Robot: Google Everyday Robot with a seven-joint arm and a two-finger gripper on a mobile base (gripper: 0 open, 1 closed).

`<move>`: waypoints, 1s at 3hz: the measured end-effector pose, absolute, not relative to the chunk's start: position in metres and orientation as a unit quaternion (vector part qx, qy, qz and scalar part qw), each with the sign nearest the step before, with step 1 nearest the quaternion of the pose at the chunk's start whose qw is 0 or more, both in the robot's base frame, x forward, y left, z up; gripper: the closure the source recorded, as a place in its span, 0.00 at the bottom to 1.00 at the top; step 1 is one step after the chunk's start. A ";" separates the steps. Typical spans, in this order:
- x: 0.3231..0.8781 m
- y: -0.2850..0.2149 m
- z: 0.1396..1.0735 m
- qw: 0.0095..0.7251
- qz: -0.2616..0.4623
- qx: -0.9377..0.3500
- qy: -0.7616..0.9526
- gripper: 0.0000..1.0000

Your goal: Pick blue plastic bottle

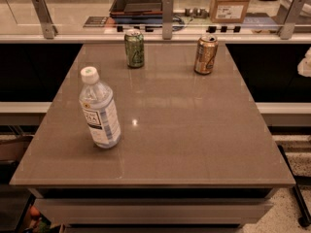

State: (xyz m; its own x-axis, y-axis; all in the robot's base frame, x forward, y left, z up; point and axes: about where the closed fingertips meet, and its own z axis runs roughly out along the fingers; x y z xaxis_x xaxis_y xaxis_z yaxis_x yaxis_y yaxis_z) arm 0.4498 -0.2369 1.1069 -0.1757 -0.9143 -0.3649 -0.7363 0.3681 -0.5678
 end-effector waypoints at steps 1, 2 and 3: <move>0.452 -0.220 1.093 0.355 -0.094 -0.554 0.748 0.00; 0.455 -0.200 1.066 0.381 -0.029 -0.552 0.741 0.00; 0.454 -0.178 1.037 0.416 0.038 -0.544 0.728 0.00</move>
Offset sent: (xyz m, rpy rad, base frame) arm 0.0082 0.0659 -0.0795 0.4082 0.0897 0.1890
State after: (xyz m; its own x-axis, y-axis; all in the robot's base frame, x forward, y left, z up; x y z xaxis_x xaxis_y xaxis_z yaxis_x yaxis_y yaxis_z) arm 0.4540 -0.1780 1.0367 -0.0628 -0.7600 -0.6468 -0.8236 0.4055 -0.3965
